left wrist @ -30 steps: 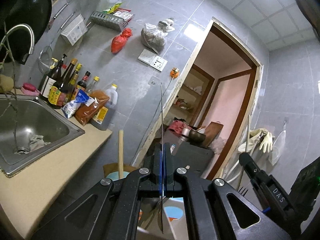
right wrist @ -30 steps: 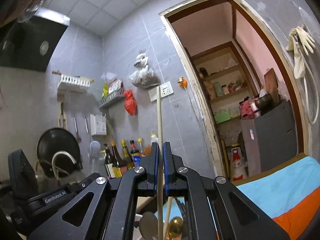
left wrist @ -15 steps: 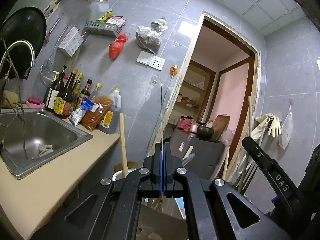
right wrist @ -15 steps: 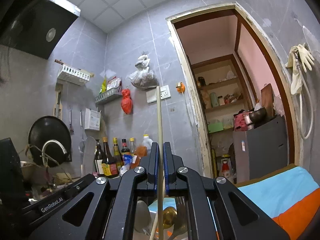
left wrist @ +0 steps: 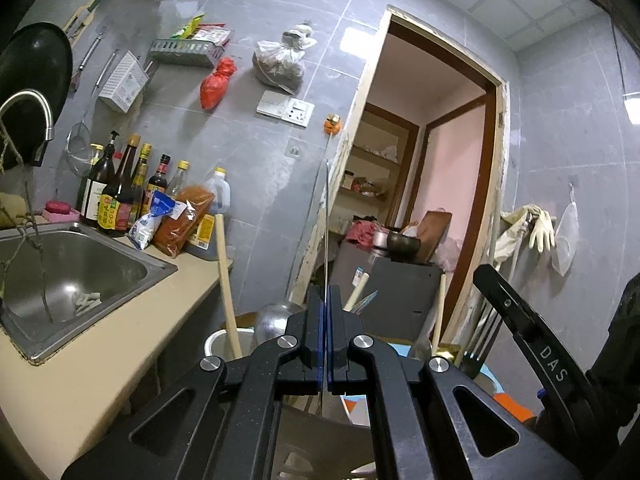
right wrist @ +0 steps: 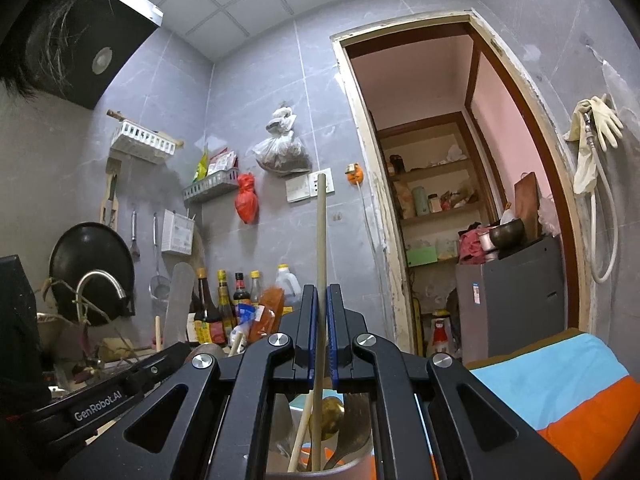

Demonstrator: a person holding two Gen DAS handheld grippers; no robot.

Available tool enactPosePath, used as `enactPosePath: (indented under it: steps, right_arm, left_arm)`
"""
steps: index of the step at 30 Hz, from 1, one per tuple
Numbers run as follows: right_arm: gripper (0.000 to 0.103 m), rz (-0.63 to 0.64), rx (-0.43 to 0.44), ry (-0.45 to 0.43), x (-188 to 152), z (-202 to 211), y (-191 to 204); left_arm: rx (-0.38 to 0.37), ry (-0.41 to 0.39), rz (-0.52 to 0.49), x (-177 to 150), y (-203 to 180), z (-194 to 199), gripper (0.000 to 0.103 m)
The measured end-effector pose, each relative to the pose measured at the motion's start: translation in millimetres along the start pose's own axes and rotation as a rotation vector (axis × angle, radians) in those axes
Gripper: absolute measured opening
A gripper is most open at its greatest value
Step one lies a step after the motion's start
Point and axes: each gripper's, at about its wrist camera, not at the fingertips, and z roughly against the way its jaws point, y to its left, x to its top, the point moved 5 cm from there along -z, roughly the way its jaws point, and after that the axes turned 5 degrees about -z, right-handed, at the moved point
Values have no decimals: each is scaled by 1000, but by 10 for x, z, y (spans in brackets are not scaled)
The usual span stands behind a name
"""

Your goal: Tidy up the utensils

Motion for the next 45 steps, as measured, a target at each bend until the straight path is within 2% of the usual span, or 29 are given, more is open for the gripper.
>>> enactPosePath:
  steps: [8, 12, 14, 19, 21, 25, 28, 30, 32, 39, 45]
  right_arm:
    - [7, 21, 14, 67, 38, -13, 22]
    - [11, 32, 30, 112, 50, -8, 29]
    - [24, 32, 33, 130, 71, 4, 34]
    - [27, -5, 16, 154, 187, 51, -32]
    - [29, -11, 1, 162, 242, 80, -60]
    - [45, -12, -34, 184, 347, 154, -119]
    - [53, -11, -63, 214, 404, 207, -161]
    - [55, -11, -85, 233, 442, 244, -187]
    - [66, -17, -104, 255, 481, 287, -219]
    - [81, -31, -162, 325, 606, 450, -344]
    - [90, -38, -208, 377, 762, 670, -437]
  left_arm:
    - [-22, 55, 10, 58, -34, 26, 1]
    - [-30, 67, 16, 128, -66, 67, 8]
    - [-35, 71, 21, 166, -85, 82, 14]
    - [-33, 82, 23, 261, -126, 116, 17]
    - [-26, 90, 16, 312, -147, 125, 26]
    - [-17, 115, -9, 397, -206, 140, 37]
    - [3, 164, -46, 420, -262, 130, 48]
    - [19, 192, -64, 426, -297, 141, 67]
    - [32, 214, -74, 423, -313, 146, 81]
    - [66, 305, -112, 384, -469, 250, 89]
    - [116, 355, -149, 446, -686, 431, 90]
